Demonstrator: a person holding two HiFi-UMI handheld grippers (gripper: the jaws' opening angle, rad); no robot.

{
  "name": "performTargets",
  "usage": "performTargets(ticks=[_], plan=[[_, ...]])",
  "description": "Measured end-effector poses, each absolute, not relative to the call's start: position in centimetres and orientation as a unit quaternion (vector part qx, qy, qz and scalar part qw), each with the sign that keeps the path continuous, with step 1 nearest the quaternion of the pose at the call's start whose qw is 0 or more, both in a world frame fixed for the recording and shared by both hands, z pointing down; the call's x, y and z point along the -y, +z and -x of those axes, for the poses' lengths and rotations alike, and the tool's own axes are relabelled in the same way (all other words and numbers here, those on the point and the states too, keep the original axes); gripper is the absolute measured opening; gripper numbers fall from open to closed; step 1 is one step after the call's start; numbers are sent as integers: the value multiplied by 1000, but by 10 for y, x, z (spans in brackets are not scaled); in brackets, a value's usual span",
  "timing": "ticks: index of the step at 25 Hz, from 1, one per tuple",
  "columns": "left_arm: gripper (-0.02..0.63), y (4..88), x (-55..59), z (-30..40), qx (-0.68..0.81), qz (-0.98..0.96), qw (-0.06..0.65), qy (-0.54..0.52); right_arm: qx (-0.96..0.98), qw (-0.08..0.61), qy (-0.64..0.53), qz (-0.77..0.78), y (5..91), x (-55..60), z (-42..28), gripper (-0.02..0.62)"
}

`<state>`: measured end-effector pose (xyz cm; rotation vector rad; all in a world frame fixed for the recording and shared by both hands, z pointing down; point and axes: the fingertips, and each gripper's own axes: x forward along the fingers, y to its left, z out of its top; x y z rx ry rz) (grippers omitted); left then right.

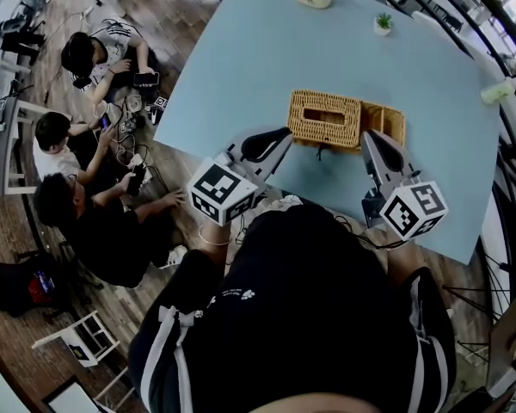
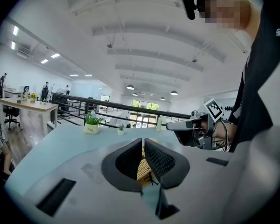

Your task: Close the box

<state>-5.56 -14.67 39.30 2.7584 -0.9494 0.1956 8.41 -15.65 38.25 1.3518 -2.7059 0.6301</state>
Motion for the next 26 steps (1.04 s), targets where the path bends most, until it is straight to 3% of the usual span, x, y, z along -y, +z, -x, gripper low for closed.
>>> performTargets(ticks=[26], plan=[[27, 398, 143, 59, 331, -934, 102, 86, 877, 29, 203, -435, 382, 154, -83, 0]])
